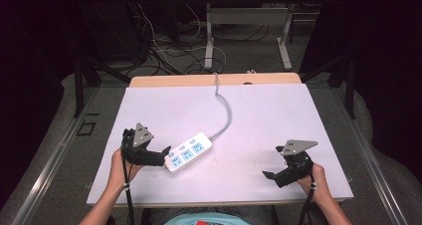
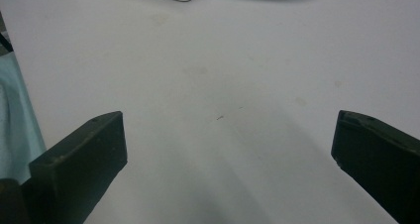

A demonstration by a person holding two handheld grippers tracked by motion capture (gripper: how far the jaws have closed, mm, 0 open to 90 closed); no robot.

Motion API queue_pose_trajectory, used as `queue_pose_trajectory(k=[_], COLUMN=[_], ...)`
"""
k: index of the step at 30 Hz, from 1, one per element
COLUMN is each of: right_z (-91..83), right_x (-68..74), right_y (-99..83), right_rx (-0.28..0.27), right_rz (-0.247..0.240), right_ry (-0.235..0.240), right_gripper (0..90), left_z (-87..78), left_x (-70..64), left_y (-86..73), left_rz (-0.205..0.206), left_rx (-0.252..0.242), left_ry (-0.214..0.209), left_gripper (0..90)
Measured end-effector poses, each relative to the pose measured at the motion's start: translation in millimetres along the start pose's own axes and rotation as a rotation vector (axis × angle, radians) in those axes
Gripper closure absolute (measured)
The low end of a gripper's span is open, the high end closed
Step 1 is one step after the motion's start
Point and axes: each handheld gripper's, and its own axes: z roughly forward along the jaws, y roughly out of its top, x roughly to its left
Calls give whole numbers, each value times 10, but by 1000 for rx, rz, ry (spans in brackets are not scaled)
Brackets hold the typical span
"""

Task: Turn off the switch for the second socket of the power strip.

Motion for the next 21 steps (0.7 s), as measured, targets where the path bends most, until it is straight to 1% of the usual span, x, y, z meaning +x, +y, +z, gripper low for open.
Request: queue_pose_trajectory(k=[1, 2, 3, 4, 6, 7, 8, 11, 12, 13, 14, 16, 17, 18, 19, 21], right_z=[1, 2, -2, -1, -3, 1, 1, 1, -1, -1, -3, -1, -1, -3, 0, -1], right_x=[-1, 8, 6, 8, 2, 3, 8, 8, 4, 9, 5, 5, 5, 4, 9, 6], right_y=[-1, -1, 0, 0, 1, -1, -2, -2, -1, -2, -1, -1, -1, 0, 0, -1], right_rx=[-1, -1, 6, 4, 2, -4, 0, 0, -1, -2, -1, -1, -1, 1, 5, 6], right_rz=[-3, 7, 6, 6, -3, -2, 6, 6, -1, 4, 2, 0, 0, -2, 6, 3], right_ry=[-1, -5, 1, 0, -2, -8, -6, -7, -9, -10, -5, -10, -10, -7, -2, 1], right_gripper=[2, 2, 2, 2, 2, 2, 2, 2, 2, 2, 2, 2, 2, 2, 2, 2], left_z=[7, 14, 24, 37, 55, 74, 79, 110, 113, 123, 132, 149, 165, 180, 186, 213], left_x=[4, 2, 9, 6, 23, 22, 28, 39, 49, 53, 55, 60, 55, 55, 55, 45], left_y=[2, 3, 10, 10, 24, 25, 31, 39, 46, 48, 55, 64, 65, 73, 79, 92], left_rz=[0, -8, -6, -14, 1, -4, -7, -14, -12, -12, -18, -13, -20, -17, -14, -12], left_rx=[5, 8, 9, 5, 15, 4, 12, 3, 10, 6, 8, 11, 8, 6, 11, 14], left_ry=[-6, -13, -10, -12, -14, -8, -16, -13, -19, -18, -19, -20, -26, -22, -25, -30], left_gripper=[0, 0, 0, 0, 0, 0, 0, 1, 1, 1, 1, 2, 2, 2, 1, 1])
